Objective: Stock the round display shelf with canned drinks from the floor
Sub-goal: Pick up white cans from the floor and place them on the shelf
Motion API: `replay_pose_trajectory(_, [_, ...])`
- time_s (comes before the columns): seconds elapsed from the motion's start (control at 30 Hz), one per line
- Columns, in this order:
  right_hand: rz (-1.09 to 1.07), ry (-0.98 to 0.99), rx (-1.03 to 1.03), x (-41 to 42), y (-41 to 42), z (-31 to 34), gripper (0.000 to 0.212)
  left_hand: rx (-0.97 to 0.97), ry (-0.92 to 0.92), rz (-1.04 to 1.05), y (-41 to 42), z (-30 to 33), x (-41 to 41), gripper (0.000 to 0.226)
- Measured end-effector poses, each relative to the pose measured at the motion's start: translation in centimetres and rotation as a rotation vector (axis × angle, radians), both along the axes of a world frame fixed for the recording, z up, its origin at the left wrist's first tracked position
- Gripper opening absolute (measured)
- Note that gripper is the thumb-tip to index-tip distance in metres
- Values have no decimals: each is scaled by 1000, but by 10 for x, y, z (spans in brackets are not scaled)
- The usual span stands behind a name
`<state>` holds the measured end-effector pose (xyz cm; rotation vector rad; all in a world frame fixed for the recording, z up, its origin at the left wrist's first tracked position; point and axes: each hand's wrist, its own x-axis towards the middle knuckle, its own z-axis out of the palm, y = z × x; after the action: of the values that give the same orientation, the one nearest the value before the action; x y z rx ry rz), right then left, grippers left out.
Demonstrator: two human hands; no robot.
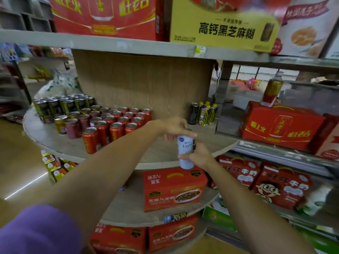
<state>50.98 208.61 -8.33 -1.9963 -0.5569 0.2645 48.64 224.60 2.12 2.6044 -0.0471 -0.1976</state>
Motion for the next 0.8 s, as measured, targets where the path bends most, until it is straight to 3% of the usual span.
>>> replay_pose_trajectory(0.23, [-54, 76, 126, 21, 55, 13, 58, -124, -60, -44, 64, 13, 22, 56])
replay_pose_trajectory(0.4, [-19, 118, 170, 34, 105, 13, 58, -111, -120, 12, 111, 18, 53, 51])
replay_pose_trajectory(0.57, [13, 85, 76, 51, 145, 4, 70, -118, -105, 21, 147, 14, 83, 41])
replay_pose_trajectory(0.8, [-204, 2, 132, 76, 188, -5, 53, -138, -249, 62, 174, 7, 124, 43])
